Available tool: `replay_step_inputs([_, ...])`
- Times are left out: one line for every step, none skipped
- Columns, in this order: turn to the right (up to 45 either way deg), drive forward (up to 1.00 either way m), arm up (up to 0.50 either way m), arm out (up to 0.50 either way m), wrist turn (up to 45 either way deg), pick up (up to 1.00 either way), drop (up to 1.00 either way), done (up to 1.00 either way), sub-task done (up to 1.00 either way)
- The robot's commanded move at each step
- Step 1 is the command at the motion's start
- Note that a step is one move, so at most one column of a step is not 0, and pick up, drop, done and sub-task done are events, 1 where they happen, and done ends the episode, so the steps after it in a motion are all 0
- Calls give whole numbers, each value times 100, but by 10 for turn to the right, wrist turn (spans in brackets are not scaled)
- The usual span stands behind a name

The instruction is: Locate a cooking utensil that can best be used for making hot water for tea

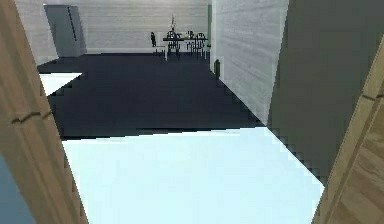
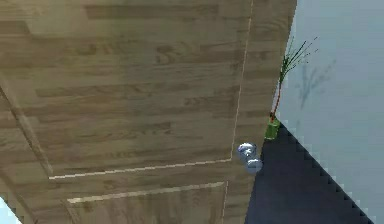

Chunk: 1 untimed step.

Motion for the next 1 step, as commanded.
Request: replay_step_inputs([0, 30, 0, 0, 0, 0, 0, 0, 0])
